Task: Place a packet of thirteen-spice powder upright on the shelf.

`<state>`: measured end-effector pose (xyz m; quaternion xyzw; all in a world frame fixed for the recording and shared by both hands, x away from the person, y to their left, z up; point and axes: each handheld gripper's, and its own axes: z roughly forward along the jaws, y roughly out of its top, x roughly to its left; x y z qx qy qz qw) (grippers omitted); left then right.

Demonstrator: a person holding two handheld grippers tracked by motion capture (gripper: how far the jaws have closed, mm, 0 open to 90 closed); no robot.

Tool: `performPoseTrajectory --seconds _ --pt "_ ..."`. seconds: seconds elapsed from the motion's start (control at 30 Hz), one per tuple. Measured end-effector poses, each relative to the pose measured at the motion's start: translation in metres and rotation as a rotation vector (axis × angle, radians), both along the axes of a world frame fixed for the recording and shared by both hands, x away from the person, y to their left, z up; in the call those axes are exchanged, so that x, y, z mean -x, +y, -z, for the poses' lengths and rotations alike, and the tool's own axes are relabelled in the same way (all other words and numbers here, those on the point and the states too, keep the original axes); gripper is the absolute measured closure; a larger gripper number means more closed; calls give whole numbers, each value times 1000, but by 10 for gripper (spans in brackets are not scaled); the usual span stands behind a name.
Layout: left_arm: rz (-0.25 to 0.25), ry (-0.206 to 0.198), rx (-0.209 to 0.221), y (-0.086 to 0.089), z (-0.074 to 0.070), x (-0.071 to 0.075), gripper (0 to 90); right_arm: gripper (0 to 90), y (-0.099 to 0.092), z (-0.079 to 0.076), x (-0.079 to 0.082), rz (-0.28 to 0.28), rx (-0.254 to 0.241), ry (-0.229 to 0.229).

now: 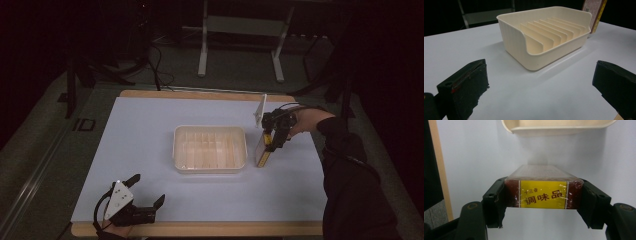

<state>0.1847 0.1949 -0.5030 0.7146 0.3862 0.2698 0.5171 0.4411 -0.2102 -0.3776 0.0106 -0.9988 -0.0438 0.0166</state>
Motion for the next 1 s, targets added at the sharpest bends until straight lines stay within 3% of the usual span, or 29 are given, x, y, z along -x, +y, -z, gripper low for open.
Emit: performPoseTrajectory --seconds 0.37,0.63,1.0 --pt "1 -3 -1 -1 0 0 3 318 1 -29 9 7 3 -26" --pt "3 -3 -1 -1 0 0 3 318 8 -53 16 -27 -19 -50" --pt "4 -5 -4 -1 -1 0 3 318 18 -84 28 -79 -124 -61"
